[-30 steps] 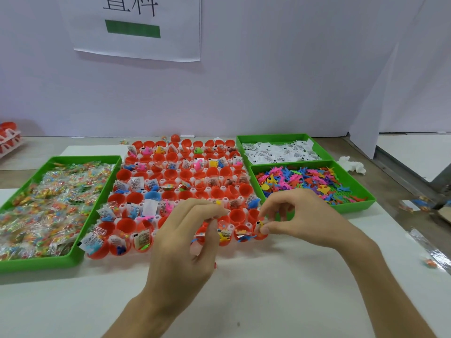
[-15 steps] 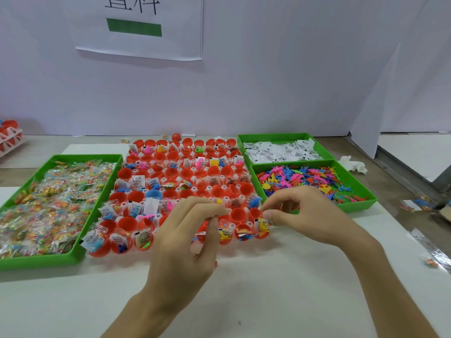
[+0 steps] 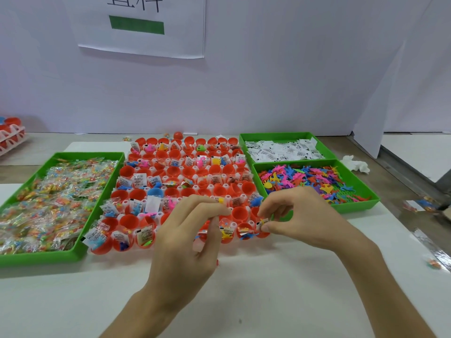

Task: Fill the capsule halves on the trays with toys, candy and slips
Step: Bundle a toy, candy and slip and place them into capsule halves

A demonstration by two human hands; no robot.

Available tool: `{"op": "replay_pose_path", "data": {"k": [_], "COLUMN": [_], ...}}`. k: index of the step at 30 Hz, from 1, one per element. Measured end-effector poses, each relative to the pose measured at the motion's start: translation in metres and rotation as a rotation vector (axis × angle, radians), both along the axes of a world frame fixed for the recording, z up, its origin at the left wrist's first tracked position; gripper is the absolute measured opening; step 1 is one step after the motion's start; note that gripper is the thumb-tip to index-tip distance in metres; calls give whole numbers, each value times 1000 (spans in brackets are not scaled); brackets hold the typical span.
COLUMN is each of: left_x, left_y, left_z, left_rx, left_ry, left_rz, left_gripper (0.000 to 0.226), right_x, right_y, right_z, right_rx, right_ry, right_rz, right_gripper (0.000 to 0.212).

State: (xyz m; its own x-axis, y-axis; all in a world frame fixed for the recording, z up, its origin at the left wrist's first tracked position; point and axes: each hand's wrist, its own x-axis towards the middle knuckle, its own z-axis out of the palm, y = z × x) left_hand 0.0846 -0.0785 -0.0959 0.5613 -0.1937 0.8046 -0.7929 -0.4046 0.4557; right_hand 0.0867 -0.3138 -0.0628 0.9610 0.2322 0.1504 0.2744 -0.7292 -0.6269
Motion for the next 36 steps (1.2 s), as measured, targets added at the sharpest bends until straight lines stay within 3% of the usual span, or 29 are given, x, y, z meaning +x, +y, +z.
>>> {"op": "replay_pose_path", "data": {"k": [10, 16, 36], "left_x": [0, 0, -1], "left_y": [0, 1, 2], "left_z": [1, 0, 3], "left_rx": [12, 23, 32], "left_ry": [0, 0, 12], "left_rz": [0, -4, -11], "left_gripper": [16, 15, 15], "right_x": [-1, -2, -3], "right_y": [4, 3, -8], "right_z": [0, 1, 2], "right_rx": [-106, -72, -17], "right_ry": [21, -12, -28], "right_rz": [19, 0, -10], "right_gripper": [7, 23, 24]}}
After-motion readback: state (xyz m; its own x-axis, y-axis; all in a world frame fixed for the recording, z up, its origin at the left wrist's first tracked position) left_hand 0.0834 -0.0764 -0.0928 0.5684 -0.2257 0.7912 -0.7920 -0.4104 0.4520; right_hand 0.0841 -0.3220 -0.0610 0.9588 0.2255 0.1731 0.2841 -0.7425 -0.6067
